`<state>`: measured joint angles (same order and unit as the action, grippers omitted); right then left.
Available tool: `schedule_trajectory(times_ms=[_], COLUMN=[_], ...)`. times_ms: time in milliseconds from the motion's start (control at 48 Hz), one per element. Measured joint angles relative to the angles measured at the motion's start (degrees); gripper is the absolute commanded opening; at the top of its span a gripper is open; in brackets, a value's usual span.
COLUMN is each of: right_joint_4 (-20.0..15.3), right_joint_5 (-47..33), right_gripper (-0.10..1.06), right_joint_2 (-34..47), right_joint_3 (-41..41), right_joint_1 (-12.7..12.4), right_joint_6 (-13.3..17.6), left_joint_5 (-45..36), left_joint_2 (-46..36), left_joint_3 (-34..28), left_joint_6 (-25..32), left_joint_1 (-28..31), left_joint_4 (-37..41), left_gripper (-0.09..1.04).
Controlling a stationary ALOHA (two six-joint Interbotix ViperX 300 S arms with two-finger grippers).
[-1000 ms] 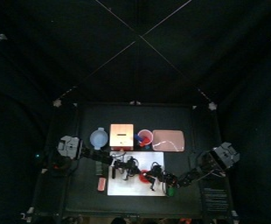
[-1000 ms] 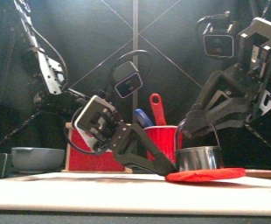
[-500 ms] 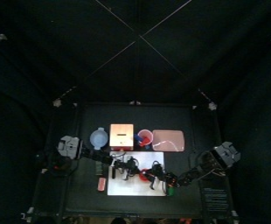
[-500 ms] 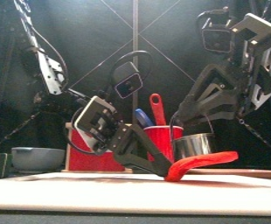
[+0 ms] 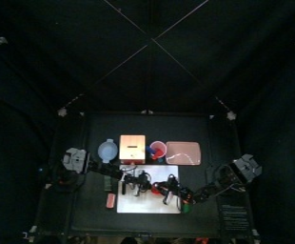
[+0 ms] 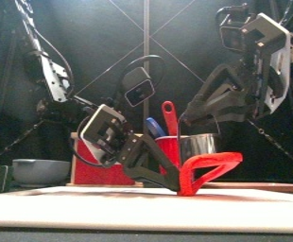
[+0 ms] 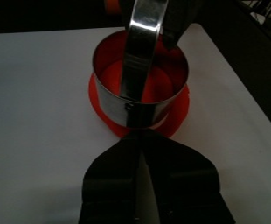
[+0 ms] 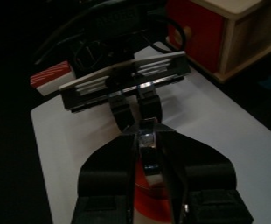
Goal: Get the cutter from the drawer then cut the dough then place the extra dough in the bowl
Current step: Cut the dough
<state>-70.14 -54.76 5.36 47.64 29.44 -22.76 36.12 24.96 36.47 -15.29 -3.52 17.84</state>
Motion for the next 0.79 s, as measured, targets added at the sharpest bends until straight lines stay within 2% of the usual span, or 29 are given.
schedule_trajectory(times_ms=[271,562,792], right_joint_4=[-0.35,-6.5,-6.68], right_joint_5=[-2.02,-0.97,4.75], right_gripper=[0.6,0.61,0.65], right_joint_2=[-1.76,-5.71,-5.1], right_joint_3=[1.49,8.17,9.05], right_joint_1=[0.09,-0.44,-2.55], right_joint_6=[-0.7,-0.53,-0.53], left_joint_5=[0.0,-0.26,-1.85], left_joint_2=[0.0,-1.58,-4.31], left_joint_3=[0.0,0.18,1.23], left_joint_6=[0.09,0.09,0.09], left_joint_1=[0.0,0.0,-0.18], left_joint_4=[0.0,0.0,0.18], left_gripper=[0.53,0.77,0.78])
